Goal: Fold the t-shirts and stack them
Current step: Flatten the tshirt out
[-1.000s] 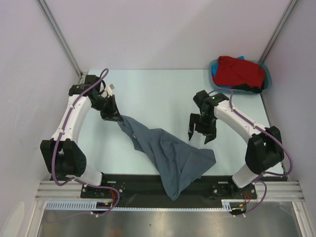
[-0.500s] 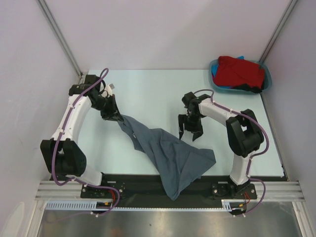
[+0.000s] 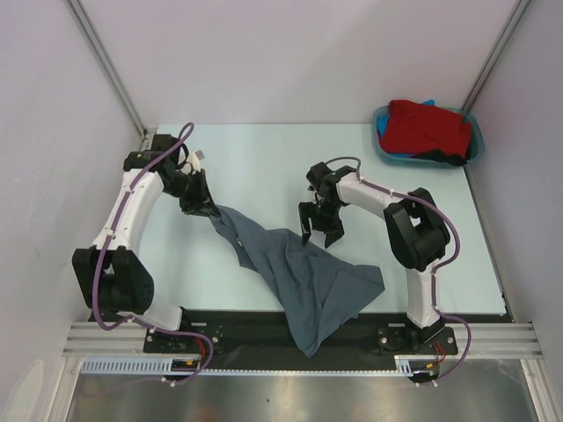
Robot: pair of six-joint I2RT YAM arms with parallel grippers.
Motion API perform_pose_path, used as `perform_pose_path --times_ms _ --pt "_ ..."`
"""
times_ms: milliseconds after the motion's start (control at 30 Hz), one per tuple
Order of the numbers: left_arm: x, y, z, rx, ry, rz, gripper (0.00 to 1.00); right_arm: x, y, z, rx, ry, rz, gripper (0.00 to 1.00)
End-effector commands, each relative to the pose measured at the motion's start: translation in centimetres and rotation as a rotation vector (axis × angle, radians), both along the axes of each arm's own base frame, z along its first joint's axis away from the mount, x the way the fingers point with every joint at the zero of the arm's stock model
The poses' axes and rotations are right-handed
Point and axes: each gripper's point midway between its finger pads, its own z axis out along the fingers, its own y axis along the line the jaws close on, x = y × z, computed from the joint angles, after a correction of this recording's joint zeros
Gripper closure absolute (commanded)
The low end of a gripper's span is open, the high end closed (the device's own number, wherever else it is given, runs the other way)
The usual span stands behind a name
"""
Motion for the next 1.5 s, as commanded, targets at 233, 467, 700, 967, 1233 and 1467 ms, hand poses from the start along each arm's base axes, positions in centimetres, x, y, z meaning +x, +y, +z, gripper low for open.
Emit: perform_pose_path --times_ms 233,467,700,967,1233,1467 --pt "0.3 0.1 0.7 -0.010 -0.047 0.006 1.00 -1.5 1.5 -2.3 0.015 0.048 0.072 0.26" --pt "0.4 0.0 0.7 -0.015 -0.046 0.006 1.00 -1.0 1.0 -3.9 -0.044 0.020 0.103 0.32" --pt "0.4 0.1 0.6 -0.013 -0.042 0.005 1.00 -0.9 0.1 -6.0 -0.130 0.008 0.149 0.68" --pt "0.7 -0.1 0.7 -0.026 -0.048 0.001 1.00 3.1 -0.5 -2.2 -0.170 -0.152 0.107 1.00" --pt "2.3 -0.7 1.2 -0.059 -0.078 -0.004 1.00 11.3 -3.8 8.2 -0.193 -0.438 -0.100 1.00" --pt "6.0 -1.7 1.9 -0.113 -0.121 -0.012 1.00 17.1 -7.4 12.4 -0.286 -0.554 -0.205 1.00"
